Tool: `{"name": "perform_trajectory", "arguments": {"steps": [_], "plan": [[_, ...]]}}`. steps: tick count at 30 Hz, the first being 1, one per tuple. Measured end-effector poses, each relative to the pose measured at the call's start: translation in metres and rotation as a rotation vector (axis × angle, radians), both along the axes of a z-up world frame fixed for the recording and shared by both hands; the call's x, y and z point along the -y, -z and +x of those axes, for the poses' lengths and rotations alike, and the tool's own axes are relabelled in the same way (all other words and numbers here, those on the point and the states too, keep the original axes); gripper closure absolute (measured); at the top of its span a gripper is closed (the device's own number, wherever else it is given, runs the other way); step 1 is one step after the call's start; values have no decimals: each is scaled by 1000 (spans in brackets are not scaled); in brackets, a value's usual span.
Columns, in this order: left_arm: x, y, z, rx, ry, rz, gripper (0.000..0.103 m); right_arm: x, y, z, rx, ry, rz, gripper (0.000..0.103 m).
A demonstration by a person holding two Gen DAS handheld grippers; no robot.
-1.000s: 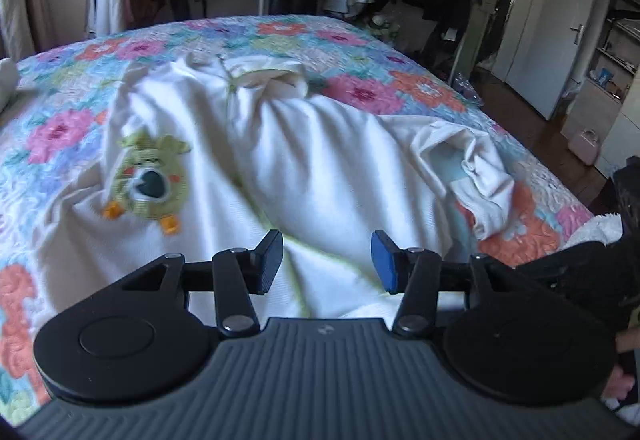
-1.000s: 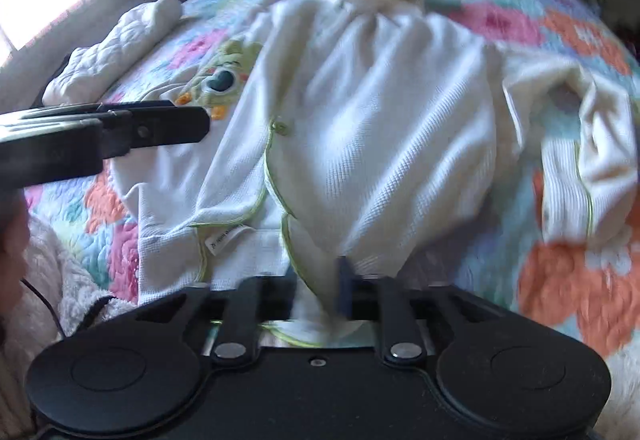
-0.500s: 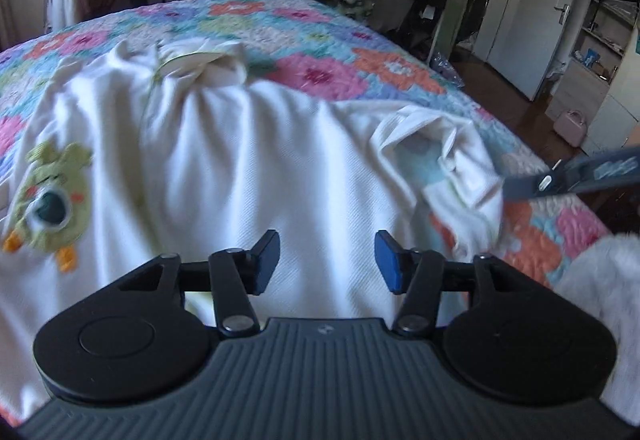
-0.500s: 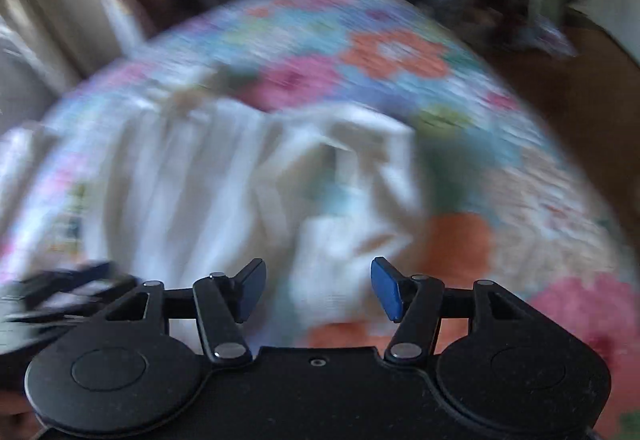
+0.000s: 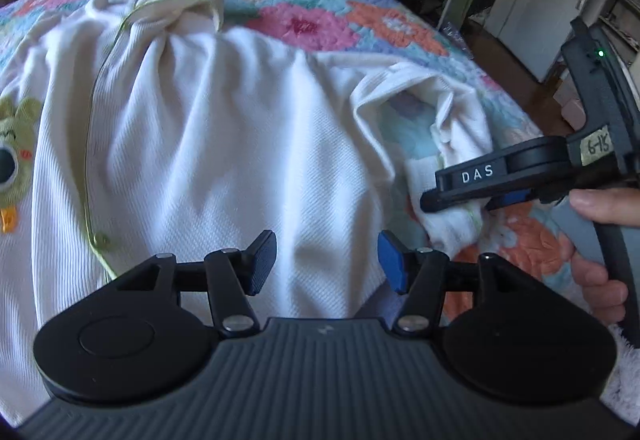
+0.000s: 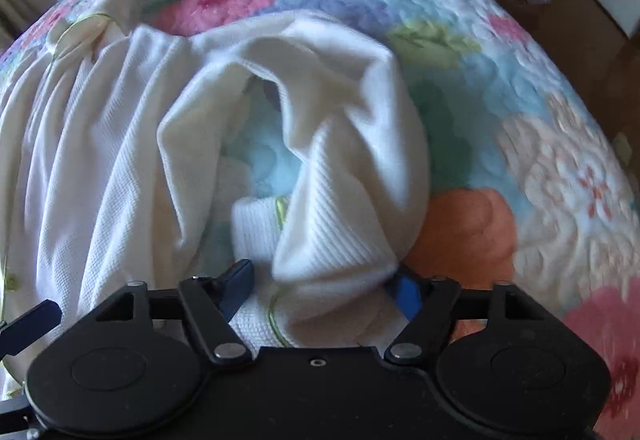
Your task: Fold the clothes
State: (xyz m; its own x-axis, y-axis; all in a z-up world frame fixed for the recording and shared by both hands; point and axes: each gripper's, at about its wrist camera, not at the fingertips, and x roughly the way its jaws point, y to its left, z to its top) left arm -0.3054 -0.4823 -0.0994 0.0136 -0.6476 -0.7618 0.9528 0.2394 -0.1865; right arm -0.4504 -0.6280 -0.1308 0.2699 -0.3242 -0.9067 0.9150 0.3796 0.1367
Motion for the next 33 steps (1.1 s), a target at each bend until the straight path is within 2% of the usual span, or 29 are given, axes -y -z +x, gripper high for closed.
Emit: {"name": "perform_trajectory", "arguments": {"steps": [1, 2, 3, 5, 8, 12, 16, 19, 21, 25, 28, 31, 33], "plan": [[1, 1, 1, 1, -6, 0, 48, -3, -5, 0, 19, -8, -25, 57], [2, 2, 2, 2, -11, -2, 48, -5, -10, -2, 45, -10, -42, 75], [3, 3, 3, 5, -14, -2, 48, -7, -15, -7, 90, -5, -56, 86], [7, 2, 5, 25, -27, 0, 47, -8, -28, -21, 173, 15, -106, 90], [12, -2, 7, 54, -38, -9, 45, -13, -52, -39, 230, 31, -207, 90], [16, -6, 6, 113, -73, -30, 44, -11, -82, -59, 163, 51, -374, 91], [14, -5, 6, 173, -104, -41, 40, 9, -105, -87, 176, 131, -440, 91], [16, 0, 2, 174, -60, -15, 40, 34, -125, -88, 118, 270, -539, 92], [15, 4, -5, 186, -16, 1, 40, 47, -136, -81, 117, 303, -588, 92], [11, 7, -10, 260, 12, 17, 40, 63, -125, -79, 116, 314, -605, 92], [12, 11, -5, 243, -4, 23, 40, 76, -102, -89, 83, 311, -593, 91], [17, 16, -3, 215, -13, 26, 40, 84, -82, -95, 62, 350, -542, 77], [22, 21, -3, 189, -22, 41, 40, 84, -75, -94, 36, 367, -499, 57]]}}
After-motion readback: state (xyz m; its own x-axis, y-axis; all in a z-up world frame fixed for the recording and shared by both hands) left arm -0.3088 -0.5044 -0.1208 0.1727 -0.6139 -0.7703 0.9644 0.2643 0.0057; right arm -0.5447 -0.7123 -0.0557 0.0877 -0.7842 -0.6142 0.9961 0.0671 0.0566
